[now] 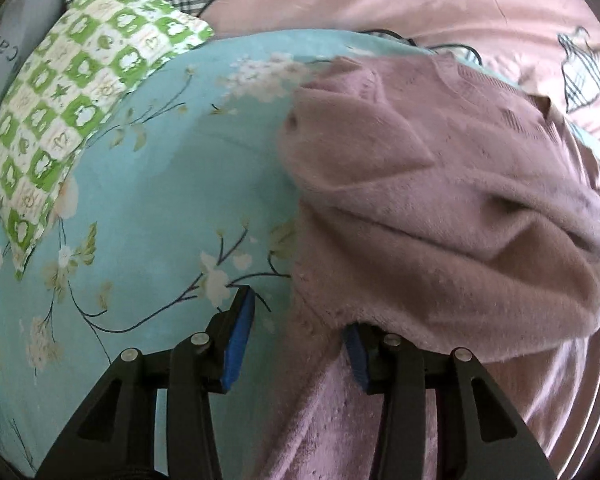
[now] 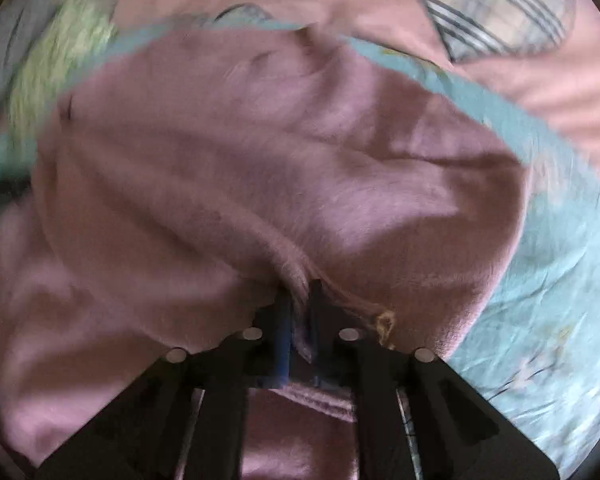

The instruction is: Fold small clothes

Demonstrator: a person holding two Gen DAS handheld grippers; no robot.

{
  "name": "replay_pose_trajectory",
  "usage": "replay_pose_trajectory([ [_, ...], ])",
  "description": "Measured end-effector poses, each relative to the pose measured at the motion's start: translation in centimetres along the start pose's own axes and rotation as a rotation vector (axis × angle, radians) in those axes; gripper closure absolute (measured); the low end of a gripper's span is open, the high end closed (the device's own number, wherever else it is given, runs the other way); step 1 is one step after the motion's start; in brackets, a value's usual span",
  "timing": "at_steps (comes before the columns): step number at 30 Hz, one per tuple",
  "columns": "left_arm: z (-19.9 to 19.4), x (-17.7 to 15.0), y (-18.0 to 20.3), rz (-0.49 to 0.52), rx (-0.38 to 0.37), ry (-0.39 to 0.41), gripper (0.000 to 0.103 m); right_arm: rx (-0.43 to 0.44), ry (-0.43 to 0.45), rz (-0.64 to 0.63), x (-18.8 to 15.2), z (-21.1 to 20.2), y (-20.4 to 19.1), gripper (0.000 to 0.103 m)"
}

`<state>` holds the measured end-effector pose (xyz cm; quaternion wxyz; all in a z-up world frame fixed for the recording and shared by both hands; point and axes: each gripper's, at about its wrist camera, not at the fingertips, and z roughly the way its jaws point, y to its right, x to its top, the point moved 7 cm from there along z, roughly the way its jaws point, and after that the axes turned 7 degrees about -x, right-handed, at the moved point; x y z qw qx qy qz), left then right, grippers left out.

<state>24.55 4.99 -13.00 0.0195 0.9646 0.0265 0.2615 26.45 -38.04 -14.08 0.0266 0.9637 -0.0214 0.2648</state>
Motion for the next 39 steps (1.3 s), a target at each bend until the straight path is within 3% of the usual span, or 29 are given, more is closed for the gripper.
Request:
replay_pose_trajectory([
  [3,-0.4,0.3,-1.5,-0.051,0.021,0.015,0.059,0.180,0.106,0.291,1.2,-3.1,3.9,0.095],
  [5,-0.1,-0.1,-2.5,-0.118,-0.021,0.009,0.058,0.213,0.110,0.450,0.6,-3.4,6.9,0.095],
  [9,0.1,-0.2,-2.8,-0.137,-0.021,0.008,0.058,0.145,-0.083,0.399,-1.6,0.8,7.4,0.095],
  [12,-0.2,-0.3,-2.8,-0.135,-0.038,0.005,0.058,0.082,-0.097,0.360,-1.3,0.7,6.9,0.089],
  [14,-0.6,-0.5,-2.7,-0.129,-0.044,0.004,0.058,-0.005,-0.089,0.331,-0.5,-0.5,6.5,0.063],
  [16,-0.8,-0.9,-2.7,-0.124,-0.056,0.004,0.058,-0.093,-0.022,0.293,0.8,-2.7,5.6,0.055],
  [18,-0.9,-1.3,-2.8,-0.133,-0.063,0.004,0.058,-0.077,0.079,0.235,2.4,-5.2,3.0,0.052],
  [21,-1.0,-1.8,-2.9,-0.157,-0.080,0.010,0.058,-0.070,0.138,0.092,4.9,-6.3,-2.3,0.049],
  [22,-1.0,-1.9,-2.9,-0.163,-0.085,0.014,0.058,-0.030,0.153,0.062,5.9,-6.1,-4.4,0.049],
  [25,-1.3,-2.3,-2.9,-0.172,-0.100,0.022,0.058,0.259,0.149,-0.009,9.1,-5.3,-11.5,0.049],
  [29,-3.9,-2.3,-2.4,-0.182,-0.206,0.096,0.060,0.443,0.151,-0.142,13.4,-3.3,-19.5,0.049],
  [34,-2.9,-2.6,-1.8,-0.158,-0.211,0.070,0.060,0.505,0.090,-0.260,16.5,-0.4,-26.9,0.049],
  [39,-1.3,-3.6,-2.9,-0.236,-0.242,0.054,0.060,0.427,-0.004,-0.457,15.1,2.5,-33.5,0.055],
])
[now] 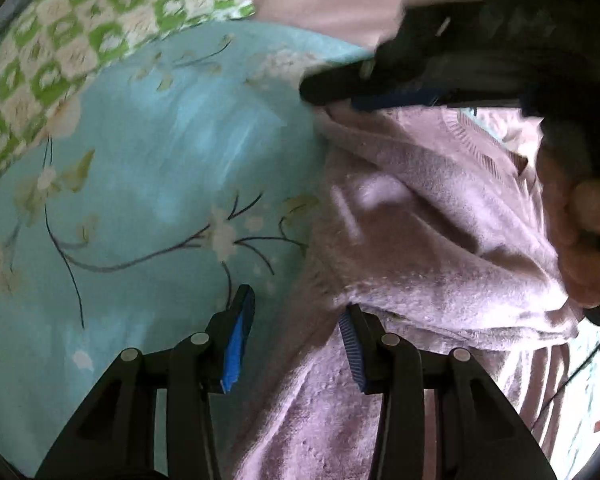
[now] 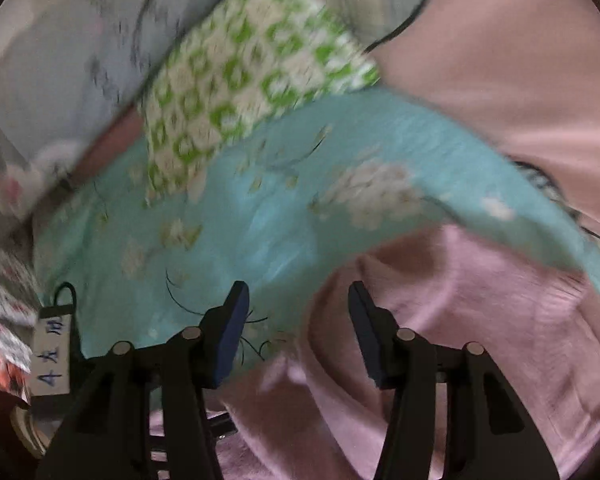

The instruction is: Fold small clothes

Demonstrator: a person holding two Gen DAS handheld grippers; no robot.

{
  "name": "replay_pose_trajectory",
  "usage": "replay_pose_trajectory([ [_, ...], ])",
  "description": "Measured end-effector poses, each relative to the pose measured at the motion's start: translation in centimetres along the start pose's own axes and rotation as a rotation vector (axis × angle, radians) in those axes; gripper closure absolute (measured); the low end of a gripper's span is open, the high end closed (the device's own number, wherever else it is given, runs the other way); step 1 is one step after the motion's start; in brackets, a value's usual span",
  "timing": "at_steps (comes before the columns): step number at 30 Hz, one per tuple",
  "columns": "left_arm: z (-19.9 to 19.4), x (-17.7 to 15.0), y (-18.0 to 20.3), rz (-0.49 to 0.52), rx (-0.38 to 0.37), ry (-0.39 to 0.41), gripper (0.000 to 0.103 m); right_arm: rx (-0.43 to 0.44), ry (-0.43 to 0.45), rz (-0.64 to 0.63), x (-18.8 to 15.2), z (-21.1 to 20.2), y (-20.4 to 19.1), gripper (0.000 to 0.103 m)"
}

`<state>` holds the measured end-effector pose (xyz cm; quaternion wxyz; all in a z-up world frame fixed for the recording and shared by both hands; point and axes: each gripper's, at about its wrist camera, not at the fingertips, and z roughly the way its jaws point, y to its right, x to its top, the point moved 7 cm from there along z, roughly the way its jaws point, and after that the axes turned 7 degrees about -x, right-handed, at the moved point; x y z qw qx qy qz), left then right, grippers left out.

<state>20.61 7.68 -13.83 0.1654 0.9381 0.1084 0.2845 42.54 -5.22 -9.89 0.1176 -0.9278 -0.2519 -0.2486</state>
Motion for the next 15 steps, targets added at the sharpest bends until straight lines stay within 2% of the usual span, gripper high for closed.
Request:
replay_pose_trajectory([
  [3,-0.2,-0.3,-0.4,-0.020,-0.019,0.011,0.060,-0.064,-0.068,-0.063,-1.0,2.1,0.1,0.066],
  [5,-0.2,-0.5,-0.7,-0.021,-0.021,0.013,0.060,-0.146,-0.103,-0.078,-1.7,3.4,1.4,0.095],
  [9,-0.4,-0.8,-1.0,-0.024,-0.019,0.015,0.060,-0.115,-0.088,-0.043,-1.8,3.3,2.6,0.098],
  [12,-0.5,-0.9,-0.9,-0.027,-0.015,0.019,0.060,-0.146,-0.057,-0.112,-1.5,2.5,1.4,0.097],
  [15,-0.3,-0.4,-0.7,-0.031,-0.012,0.021,0.060,-0.169,-0.071,-0.165,-1.7,2.8,0.6,0.099],
])
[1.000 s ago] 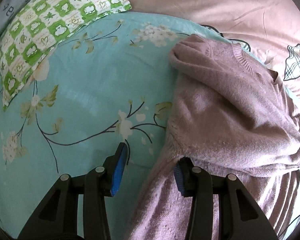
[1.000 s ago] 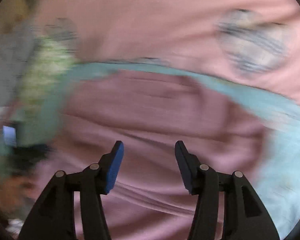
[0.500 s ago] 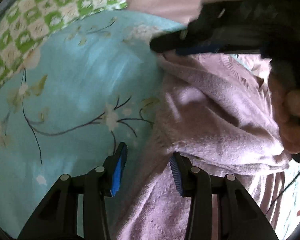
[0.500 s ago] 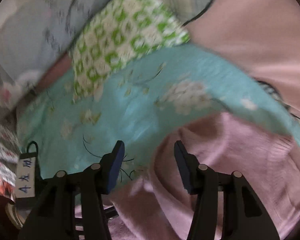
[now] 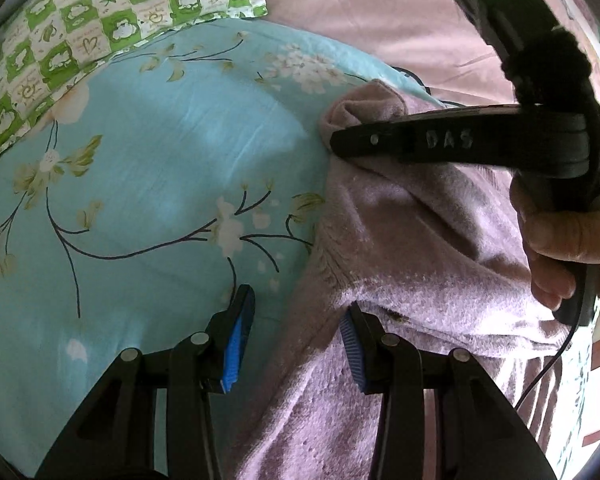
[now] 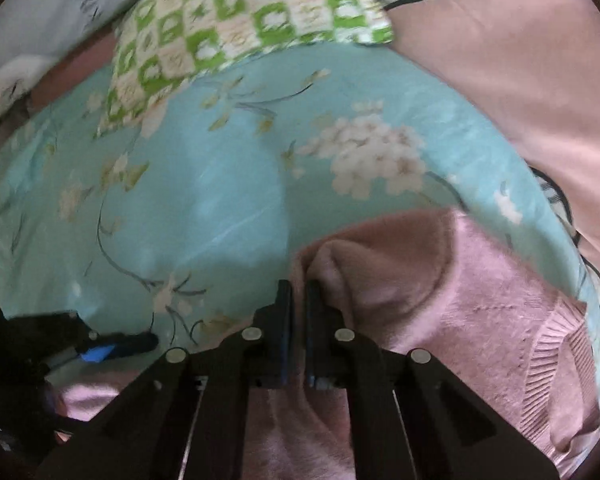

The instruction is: Fold small clothes

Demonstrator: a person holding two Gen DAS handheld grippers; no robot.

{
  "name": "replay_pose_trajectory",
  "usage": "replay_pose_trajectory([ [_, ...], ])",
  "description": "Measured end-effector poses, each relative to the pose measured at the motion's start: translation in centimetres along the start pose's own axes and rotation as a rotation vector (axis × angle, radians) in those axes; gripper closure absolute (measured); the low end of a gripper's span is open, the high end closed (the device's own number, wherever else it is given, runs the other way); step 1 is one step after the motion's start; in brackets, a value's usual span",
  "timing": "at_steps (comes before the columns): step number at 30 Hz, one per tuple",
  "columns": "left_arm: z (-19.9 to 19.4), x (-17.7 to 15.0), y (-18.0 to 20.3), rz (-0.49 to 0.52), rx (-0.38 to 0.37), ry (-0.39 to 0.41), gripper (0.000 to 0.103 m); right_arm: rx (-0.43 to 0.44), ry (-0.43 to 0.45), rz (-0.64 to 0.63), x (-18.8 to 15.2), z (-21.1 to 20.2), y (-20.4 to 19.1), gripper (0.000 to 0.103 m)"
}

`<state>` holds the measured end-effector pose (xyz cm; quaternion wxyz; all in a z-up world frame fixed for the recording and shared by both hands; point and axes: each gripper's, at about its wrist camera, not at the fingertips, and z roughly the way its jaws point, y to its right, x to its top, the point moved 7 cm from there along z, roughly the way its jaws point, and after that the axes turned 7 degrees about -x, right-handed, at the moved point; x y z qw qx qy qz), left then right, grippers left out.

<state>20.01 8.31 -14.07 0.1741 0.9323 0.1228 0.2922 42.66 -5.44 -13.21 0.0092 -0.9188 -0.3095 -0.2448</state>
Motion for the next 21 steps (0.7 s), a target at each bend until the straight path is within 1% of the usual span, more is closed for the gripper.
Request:
replay_pose_trajectory([
  [1,0.0,0.2,0.0,-0.001,-0.001,0.000,0.061,0.018,0.012,0.031,0.2,-0.3,0.2,0.099],
  [2,0.1,0.5,0.1,-0.003,0.002,0.001,0.061,0.063,0.035,0.095,0.7,-0.9,0.9,0.099],
  [3,0.2,0.7,0.0,-0.003,0.008,0.002,0.064,0.118,0.079,0.174,1.2,-1.9,1.9,0.099],
  [4,0.3,0.9,-0.1,-0.004,0.022,0.002,0.065,0.220,0.158,0.289,1.8,-3.6,3.5,0.099],
  [5,0.4,1.1,-0.4,-0.011,0.036,0.001,0.065,0.288,0.235,0.404,2.2,-5.2,5.4,0.099],
  [6,0.4,1.3,-0.5,-0.022,0.032,0.007,0.065,0.308,0.293,0.544,2.0,-6.3,8.3,0.099],
  [7,0.3,1.5,-0.6,-0.037,0.029,0.013,0.065,0.306,0.315,0.628,1.6,-6.3,10.1,0.099],
  [8,0.3,1.7,-0.8,-0.055,0.029,0.017,0.065,0.292,0.313,0.694,0.8,-5.8,11.5,0.099],
  [9,0.1,1.7,-1.0,-0.071,0.029,0.020,0.065,0.265,0.275,0.746,-0.4,-4.7,12.8,0.099],
  [10,0.1,1.6,-1.2,-0.080,0.028,0.022,0.065,0.250,0.223,0.768,-1.5,-3.3,13.3,0.099],
  [12,0.0,1.3,-1.4,-0.086,0.027,0.021,0.065,0.255,0.152,0.780,-3.6,-1.2,13.1,0.097],
  [13,0.0,1.2,-1.5,-0.082,0.031,0.019,0.065,0.248,0.144,0.783,-4.2,-1.0,13.0,0.096],
  [15,-0.3,1.1,-1.7,-0.066,0.032,0.009,0.066,0.221,0.141,0.822,-5.4,-1.4,13.7,0.095],
  [16,-0.5,1.0,-1.8,-0.058,0.030,0.002,0.065,0.244,0.156,0.861,-6.0,-2.0,14.2,0.095],
  [18,-1.0,0.8,-1.8,-0.037,0.008,-0.028,0.066,0.260,0.195,0.911,-7.1,-3.5,15.2,0.090],
  [19,-1.5,0.8,-1.6,-0.018,-0.019,-0.041,0.066,0.251,0.212,0.912,-7.8,-4.3,15.4,0.089],
  [21,-3.1,1.1,-0.9,0.035,-0.070,-0.041,0.066,0.217,0.240,0.905,-9.4,-6.4,15.7,0.088],
])
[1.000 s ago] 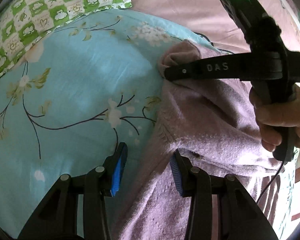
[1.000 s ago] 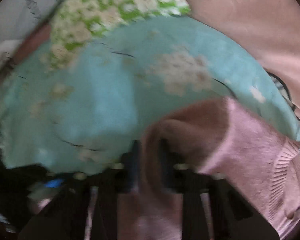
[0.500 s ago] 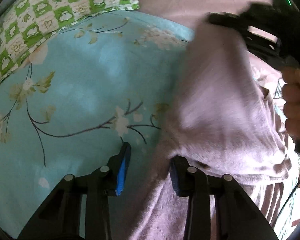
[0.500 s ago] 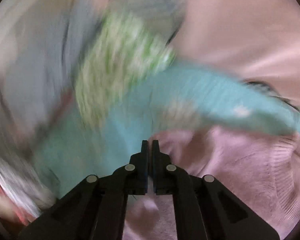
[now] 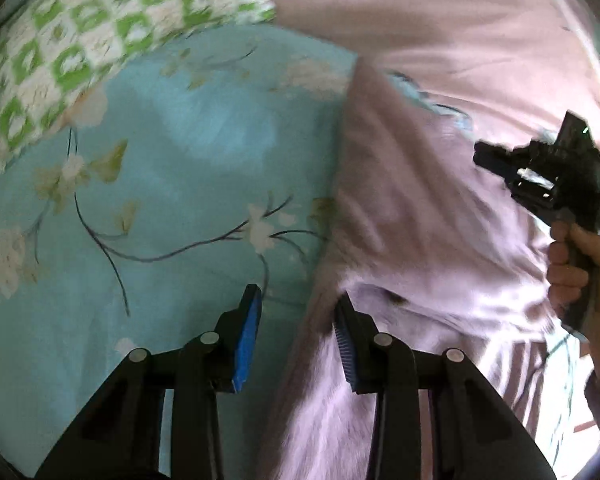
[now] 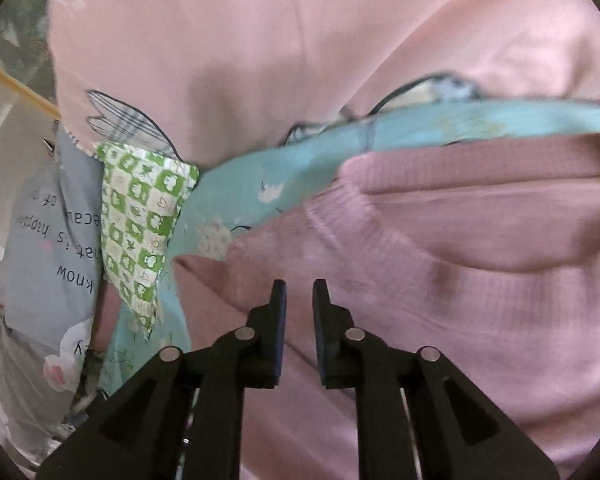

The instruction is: Fold small clothes

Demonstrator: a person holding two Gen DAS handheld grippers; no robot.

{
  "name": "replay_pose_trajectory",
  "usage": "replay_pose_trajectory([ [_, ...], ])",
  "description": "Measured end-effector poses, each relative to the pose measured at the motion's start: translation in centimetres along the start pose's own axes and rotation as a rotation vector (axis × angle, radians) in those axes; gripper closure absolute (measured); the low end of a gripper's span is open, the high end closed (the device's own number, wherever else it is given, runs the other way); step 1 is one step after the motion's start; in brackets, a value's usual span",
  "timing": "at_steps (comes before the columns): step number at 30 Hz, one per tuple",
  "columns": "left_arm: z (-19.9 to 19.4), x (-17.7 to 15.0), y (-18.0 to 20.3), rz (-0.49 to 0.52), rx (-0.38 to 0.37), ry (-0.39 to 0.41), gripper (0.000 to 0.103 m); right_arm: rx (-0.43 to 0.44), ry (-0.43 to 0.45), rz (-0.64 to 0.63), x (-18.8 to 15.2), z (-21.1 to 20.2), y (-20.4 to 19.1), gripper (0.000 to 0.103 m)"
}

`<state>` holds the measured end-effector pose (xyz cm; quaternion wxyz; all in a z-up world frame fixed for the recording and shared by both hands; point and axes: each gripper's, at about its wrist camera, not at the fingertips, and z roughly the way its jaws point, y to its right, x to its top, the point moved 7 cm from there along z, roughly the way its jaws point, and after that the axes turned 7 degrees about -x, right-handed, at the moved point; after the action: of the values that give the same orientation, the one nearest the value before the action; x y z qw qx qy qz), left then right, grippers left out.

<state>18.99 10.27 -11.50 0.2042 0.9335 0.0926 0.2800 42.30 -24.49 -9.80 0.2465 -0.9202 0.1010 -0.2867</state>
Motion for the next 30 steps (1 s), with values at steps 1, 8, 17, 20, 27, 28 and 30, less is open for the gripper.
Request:
replay_pose_trajectory([
  [1,-0.7,0.4,0.3,0.015,-0.021,0.005,0.066,-0.011,0.014,-0.003,-0.3,-1.4,0.8,0.085],
  [8,-1.1,7.4,1.4,-0.003,-0.085,0.046,0.052,-0.194,0.073,0.058,-3.5,-10.2,8.4,0.071],
  [17,5.5,10.8,1.8,-0.019,-0.067,-0.057,0.042,-0.414,0.156,0.179,-8.3,-18.8,17.7,0.048],
  [20,6.4,10.7,1.6,-0.024,-0.063,-0.075,0.042,-0.424,0.119,0.164,-9.7,-18.8,18.7,0.048],
  [27,7.5,11.0,1.9,-0.017,-0.051,-0.096,0.042,-0.394,0.025,0.112,-11.2,-16.2,18.1,0.096],
  [28,7.7,11.2,2.1,-0.013,-0.050,-0.097,0.042,-0.377,0.024,0.122,-11.2,-16.5,18.1,0.095],
  [30,7.6,11.5,2.4,-0.004,-0.054,-0.092,0.042,-0.278,0.120,0.152,-10.4,-18.8,16.7,0.095],
])
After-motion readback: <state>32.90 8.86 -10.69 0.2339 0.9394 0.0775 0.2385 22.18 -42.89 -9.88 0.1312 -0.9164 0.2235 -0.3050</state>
